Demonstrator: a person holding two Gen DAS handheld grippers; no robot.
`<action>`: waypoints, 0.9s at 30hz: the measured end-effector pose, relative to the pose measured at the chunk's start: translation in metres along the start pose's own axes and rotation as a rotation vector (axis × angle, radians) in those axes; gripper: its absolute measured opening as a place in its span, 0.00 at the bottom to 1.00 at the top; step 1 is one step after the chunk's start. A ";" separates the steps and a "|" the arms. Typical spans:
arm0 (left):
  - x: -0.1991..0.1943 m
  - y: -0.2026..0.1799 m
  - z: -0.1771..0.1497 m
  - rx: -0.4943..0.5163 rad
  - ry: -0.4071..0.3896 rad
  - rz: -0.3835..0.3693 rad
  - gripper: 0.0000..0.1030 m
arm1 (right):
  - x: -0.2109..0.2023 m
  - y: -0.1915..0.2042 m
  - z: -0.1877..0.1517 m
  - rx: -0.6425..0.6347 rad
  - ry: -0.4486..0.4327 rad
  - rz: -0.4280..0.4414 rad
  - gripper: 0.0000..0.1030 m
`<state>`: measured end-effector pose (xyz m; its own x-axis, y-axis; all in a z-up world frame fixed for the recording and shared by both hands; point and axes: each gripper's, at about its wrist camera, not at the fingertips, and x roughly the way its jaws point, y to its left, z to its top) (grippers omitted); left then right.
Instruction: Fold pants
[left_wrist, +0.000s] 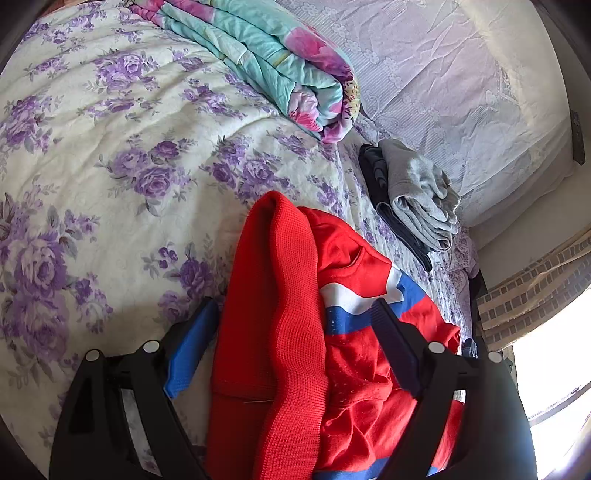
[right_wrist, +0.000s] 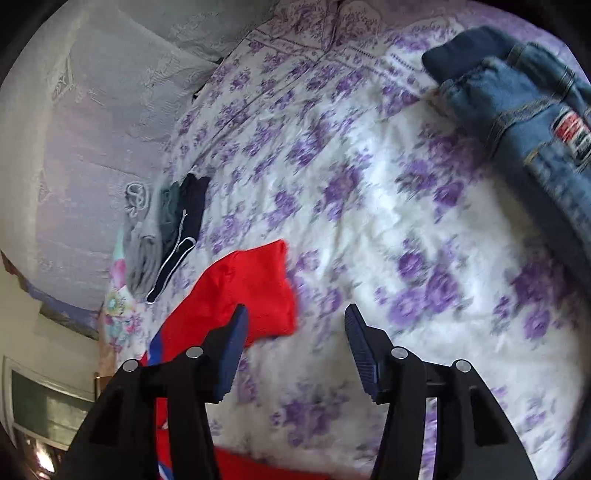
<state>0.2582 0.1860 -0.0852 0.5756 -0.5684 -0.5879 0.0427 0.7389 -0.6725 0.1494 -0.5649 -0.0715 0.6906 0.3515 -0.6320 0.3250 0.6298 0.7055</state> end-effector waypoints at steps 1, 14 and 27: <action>0.000 0.000 0.000 -0.001 0.000 -0.001 0.80 | 0.007 0.004 -0.004 0.016 0.007 0.032 0.53; 0.000 0.001 0.000 -0.001 -0.002 -0.007 0.81 | 0.012 0.031 0.001 0.049 -0.182 0.081 0.13; 0.000 -0.001 0.000 0.003 -0.005 0.001 0.81 | -0.044 -0.005 -0.016 -0.035 -0.196 -0.145 0.32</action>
<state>0.2576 0.1854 -0.0846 0.5794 -0.5659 -0.5866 0.0449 0.7408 -0.6703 0.1071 -0.5725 -0.0523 0.7518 0.1170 -0.6489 0.4094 0.6887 0.5985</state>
